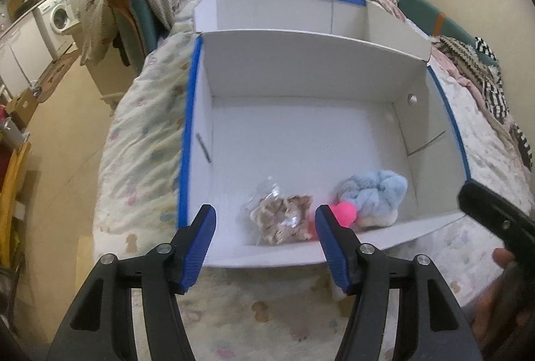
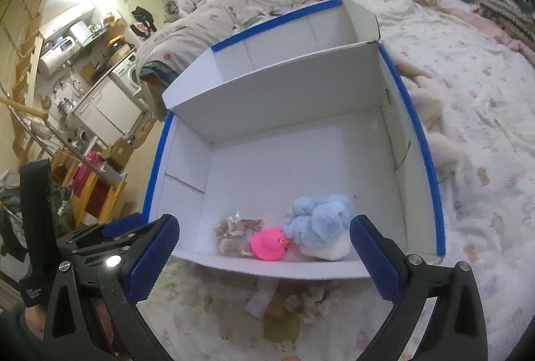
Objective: Organize soft objects
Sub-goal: 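Withdraw both grippers from the box, then grasp the white cloth with the left gripper while the right grasps the cream lace scrunchie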
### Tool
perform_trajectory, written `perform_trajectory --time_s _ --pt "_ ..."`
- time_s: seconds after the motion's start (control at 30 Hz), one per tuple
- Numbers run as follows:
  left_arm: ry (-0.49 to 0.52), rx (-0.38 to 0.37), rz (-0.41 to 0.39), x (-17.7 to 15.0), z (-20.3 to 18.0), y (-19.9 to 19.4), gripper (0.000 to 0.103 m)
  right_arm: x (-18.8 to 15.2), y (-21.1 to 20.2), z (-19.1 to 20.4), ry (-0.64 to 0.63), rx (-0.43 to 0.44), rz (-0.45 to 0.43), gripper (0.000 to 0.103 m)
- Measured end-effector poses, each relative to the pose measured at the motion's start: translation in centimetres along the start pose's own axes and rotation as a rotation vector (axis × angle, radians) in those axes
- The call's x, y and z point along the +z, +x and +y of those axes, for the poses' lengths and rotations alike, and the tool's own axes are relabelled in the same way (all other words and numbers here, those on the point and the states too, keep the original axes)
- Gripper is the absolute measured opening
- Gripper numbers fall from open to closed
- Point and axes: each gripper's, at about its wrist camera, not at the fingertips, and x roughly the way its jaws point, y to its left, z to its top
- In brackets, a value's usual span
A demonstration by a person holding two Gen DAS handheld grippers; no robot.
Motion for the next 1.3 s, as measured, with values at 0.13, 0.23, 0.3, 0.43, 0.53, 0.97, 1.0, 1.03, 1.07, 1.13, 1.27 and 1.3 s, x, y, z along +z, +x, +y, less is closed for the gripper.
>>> perform_trajectory --time_s 0.13,0.23,0.3,0.43,0.53,0.97,1.0,1.03,1.07,1.13,1.27,1.3 --pt "0.003 0.012 0.006 -1.3 0.5 -0.5 0.058 -1.2 -0.7 0.2 -0.016 -0.049 -0.018 0.103" --pt "-0.047 -0.102 0.032 -2.4 1.5 -0.6 0.058 -2.1 -1.1 0.0 -0.009 -0.047 -0.036 0.103" --pt "-0.081 -0.110 0.012 -3.1 2.3 -1.0 0.058 -2.5 -0.9 -0.1 -0.020 -0.079 -0.018 0.103" --pt "-0.067 -0.021 0.015 -4.1 2.9 -1.1 0.058 -3.5 -0.4 -0.8 -0.035 -0.123 0.046 0.103" --pt "-0.060 0.019 0.028 -5.0 3.2 -1.0 0.058 -4.6 -1.1 -1.3 -0.029 -0.145 0.047 0.103" --pt "-0.132 0.022 0.183 -6.9 3.9 2.3 0.058 -6.0 -1.4 -3.4 0.054 -0.167 0.093 0.103" --pt "-0.134 0.017 0.191 -6.9 3.7 2.6 0.058 -5.9 -1.1 -3.6 0.065 -0.160 0.107 0.103" --pt "-0.137 0.005 0.203 -6.9 3.5 2.9 0.058 -5.9 -0.7 -3.7 0.078 -0.142 0.124 0.103" --pt "-0.138 -0.001 0.210 -6.9 3.2 3.2 0.058 -5.9 -0.4 -3.9 0.093 -0.133 0.139 0.103" --pt "-0.127 -0.010 0.220 -6.8 2.4 3.6 0.058 -6.0 0.1 -4.2 0.112 -0.146 0.155 0.103" --pt "-0.095 -0.031 0.237 -6.3 0.0 4.8 0.058 -6.1 0.9 -5.0 0.150 -0.170 0.186 0.103" --pt "-0.098 -0.049 0.244 -6.1 -0.6 5.2 0.058 -6.2 1.0 -5.2 0.162 -0.172 0.187 0.103"
